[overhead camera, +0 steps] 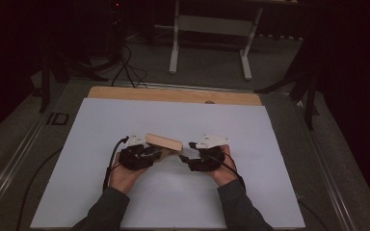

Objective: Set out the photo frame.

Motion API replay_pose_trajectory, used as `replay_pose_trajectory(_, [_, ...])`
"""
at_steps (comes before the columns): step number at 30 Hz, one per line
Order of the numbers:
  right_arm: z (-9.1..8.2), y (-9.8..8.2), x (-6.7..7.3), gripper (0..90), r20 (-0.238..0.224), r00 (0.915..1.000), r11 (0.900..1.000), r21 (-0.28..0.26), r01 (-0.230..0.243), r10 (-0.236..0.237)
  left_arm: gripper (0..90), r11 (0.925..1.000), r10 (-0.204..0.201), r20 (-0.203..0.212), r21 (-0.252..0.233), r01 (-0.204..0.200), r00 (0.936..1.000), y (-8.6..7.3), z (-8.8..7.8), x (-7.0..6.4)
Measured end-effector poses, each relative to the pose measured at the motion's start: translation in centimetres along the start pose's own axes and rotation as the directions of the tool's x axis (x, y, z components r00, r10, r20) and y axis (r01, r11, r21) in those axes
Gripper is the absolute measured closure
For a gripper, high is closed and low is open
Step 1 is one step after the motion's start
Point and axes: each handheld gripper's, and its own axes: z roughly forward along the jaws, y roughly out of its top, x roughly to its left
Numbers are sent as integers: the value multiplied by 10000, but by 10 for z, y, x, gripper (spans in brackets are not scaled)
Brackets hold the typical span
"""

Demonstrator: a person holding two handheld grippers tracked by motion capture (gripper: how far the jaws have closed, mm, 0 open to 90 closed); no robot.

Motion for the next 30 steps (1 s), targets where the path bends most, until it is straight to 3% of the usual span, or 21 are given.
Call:
replay_pose_trajectory(9, [2, -4, -1, 421, -221, 9998, 9998, 212, 26, -22, 612, 9998, 169, -95, -81, -170, 9998, 3, -4, -2])
replay_pose_trajectory(14, [5, -7, -2, 467, -92, 9999, 9994, 347, 76, -73, 617, 9992, 365, -238, -137, -369, 9990, 4, -7, -3])
replay_pose_trajectory(27, [8, -12, -12, 559, 266, 9988, 9981, 463, -411, 399, 663, 9985, 444, -341, -315, -454, 9984, 5, -9, -2])
replay_pose_trajectory(30, [9, -12, -15, 631, 665, 9966, 9978, 424, -511, 482, 676, 9982, 519, -519, -276, -534, 9973, 5, -8, -2])
